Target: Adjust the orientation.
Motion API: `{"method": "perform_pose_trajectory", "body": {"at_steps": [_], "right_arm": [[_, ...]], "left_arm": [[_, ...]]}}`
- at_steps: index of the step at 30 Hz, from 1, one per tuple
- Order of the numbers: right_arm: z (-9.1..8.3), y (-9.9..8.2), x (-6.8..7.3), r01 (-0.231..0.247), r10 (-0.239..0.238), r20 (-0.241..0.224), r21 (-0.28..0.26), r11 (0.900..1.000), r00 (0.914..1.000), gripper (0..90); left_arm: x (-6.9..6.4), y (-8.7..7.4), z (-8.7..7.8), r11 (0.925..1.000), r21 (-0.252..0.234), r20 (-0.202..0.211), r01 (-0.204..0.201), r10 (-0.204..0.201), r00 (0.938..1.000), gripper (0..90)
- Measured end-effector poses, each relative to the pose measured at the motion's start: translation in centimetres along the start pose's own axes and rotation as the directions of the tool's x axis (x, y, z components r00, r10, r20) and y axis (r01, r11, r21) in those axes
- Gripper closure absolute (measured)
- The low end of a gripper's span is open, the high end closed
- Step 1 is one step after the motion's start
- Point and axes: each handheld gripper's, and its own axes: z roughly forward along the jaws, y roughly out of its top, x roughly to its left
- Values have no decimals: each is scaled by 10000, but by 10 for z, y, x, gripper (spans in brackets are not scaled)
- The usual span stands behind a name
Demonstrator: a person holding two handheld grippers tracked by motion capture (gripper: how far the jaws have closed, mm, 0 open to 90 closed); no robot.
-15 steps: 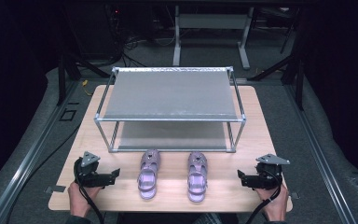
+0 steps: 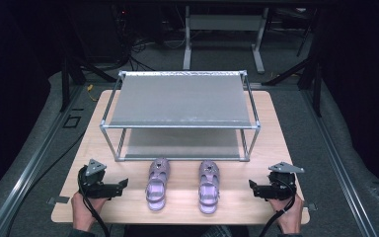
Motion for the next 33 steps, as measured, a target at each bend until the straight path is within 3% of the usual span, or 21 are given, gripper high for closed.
{"method": "perform_pose_trajectory", "body": {"at_steps": [1,7,9,14,24,33], "right_arm": [[-4,2,0,114,-108,-90,739,9972,9999,22],[-1,2,3,111,-87,-289,819,9966,9995,24],[4,1,6,55,-59,143,303,9995,9999,25],[3,3,8,86,-89,167,162,9998,9998,29],[6,1,8,-8,6,65,327,9995,10000,33],[7,0,7,-44,45,-24,465,9989,10000,33]], "left_arm": [[-2,2,-3,10000,-51,36,-24,24,10000,1],[-12,6,-7,9999,-110,169,-132,134,9998,0],[-17,8,-8,9997,-100,259,-211,213,9994,0],[-32,14,-13,9987,-301,313,-408,417,9986,0],[-56,12,-16,9971,-538,653,-545,579,9962,0],[-79,7,-3,9960,-527,1073,-728,781,9911,0]]}}
